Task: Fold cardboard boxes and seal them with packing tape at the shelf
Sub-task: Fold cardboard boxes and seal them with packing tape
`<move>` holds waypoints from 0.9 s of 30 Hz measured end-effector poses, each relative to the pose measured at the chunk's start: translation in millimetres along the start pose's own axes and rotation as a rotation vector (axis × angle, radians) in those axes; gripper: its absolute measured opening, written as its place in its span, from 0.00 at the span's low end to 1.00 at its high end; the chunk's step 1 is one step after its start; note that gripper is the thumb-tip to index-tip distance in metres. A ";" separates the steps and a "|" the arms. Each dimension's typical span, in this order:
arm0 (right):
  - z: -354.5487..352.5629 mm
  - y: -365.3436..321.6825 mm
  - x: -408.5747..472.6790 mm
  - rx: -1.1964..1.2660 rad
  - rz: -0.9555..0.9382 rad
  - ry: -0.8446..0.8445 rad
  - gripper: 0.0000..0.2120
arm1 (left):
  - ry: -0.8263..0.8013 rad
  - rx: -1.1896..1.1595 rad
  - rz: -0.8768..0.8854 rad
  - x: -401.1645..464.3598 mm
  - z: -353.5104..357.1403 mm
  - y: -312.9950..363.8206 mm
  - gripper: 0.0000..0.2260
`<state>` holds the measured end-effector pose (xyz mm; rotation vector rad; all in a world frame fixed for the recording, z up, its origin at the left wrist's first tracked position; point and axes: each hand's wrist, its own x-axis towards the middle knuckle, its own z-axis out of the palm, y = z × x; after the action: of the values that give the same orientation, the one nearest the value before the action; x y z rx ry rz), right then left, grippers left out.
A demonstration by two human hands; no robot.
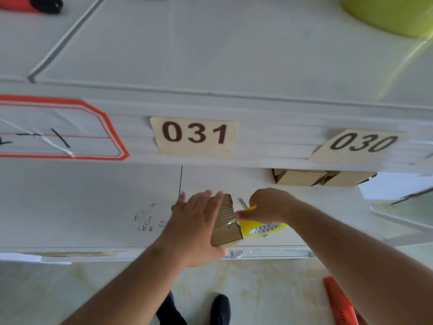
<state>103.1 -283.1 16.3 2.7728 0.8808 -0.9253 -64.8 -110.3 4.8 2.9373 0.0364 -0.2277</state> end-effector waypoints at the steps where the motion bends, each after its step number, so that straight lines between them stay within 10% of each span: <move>1: 0.3 -1.2 -0.6 -0.001 -0.009 -0.010 0.36 | -0.029 0.020 0.018 11.8 -1.5 11.5 0.55; 5: -11.1 -6.7 -14.3 -0.004 -0.023 -0.004 0.32 | -0.006 0.009 0.096 33.5 -5.8 16.7 0.50; 11: -74.6 -11.3 -54.4 0.240 -0.073 -0.023 0.25 | 0.221 -0.613 0.150 1.1 11.4 -37.1 0.47; 27: -29.3 -130.6 -23.4 0.034 -0.224 0.084 0.29 | 0.083 -0.446 -0.086 -30.9 64.6 -97.2 0.52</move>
<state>31.4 -178.8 65.9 2.8021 1.2205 -0.8657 -108.9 -27.9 -71.6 2.5009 0.1981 -0.0938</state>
